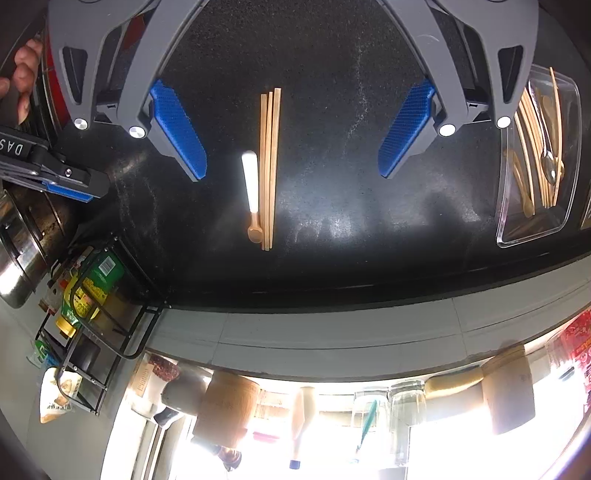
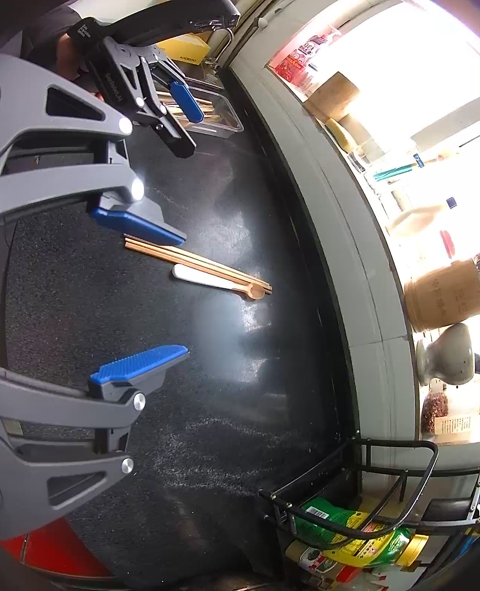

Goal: Organize utensils
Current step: 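Move both open tools back over the remaining chopsticks and white-handled spoon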

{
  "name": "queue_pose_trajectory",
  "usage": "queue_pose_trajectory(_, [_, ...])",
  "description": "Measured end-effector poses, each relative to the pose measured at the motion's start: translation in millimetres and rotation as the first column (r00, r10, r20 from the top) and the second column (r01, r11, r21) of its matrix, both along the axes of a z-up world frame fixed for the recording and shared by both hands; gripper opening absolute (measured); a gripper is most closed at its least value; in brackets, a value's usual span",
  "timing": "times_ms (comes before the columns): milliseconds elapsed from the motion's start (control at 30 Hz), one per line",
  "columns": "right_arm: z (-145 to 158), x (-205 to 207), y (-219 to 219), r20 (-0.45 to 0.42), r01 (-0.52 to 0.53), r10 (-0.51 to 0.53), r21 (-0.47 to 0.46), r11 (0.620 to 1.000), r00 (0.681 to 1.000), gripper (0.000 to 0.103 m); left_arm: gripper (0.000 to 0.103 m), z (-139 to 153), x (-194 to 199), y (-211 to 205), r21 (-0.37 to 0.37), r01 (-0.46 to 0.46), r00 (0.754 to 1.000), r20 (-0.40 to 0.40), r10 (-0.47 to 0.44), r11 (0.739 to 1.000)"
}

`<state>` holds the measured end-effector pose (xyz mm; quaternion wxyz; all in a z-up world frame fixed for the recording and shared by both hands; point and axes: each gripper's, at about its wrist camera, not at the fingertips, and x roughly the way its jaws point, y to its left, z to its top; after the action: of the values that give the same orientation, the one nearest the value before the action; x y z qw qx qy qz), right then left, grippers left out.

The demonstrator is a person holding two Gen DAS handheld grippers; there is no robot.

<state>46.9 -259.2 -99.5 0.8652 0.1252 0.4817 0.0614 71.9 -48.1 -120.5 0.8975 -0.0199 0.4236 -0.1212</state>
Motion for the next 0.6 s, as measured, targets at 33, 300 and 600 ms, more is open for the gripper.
queue_pose_trajectory(33, [-0.7, 1.9, 0.1, -0.002, -0.002, 0.002, -0.001, 1.0, 1.0, 0.055, 0.091, -1.1, 0.7, -0.4, 0.003, 0.002, 1.0, -0.002, -0.002, 1.0])
queue_pose_trajectory(300, [-17.7, 29.9, 3.7, -0.032, -0.024, 0.023, -0.029, 0.999, 0.999, 0.055, 0.091, -19.8, 21.9, -8.7, 0.04, 0.036, 0.999, -0.035, -0.035, 0.999])
queue_pose_trajectory(600, [-59.8, 81.8, 10.6, -0.104, -0.064, 0.054, -0.092, 0.994, 0.993, 0.055, 0.091, -71.0, 71.3, -20.8, 0.076, 0.121, 0.987, -0.113, -0.113, 0.99])
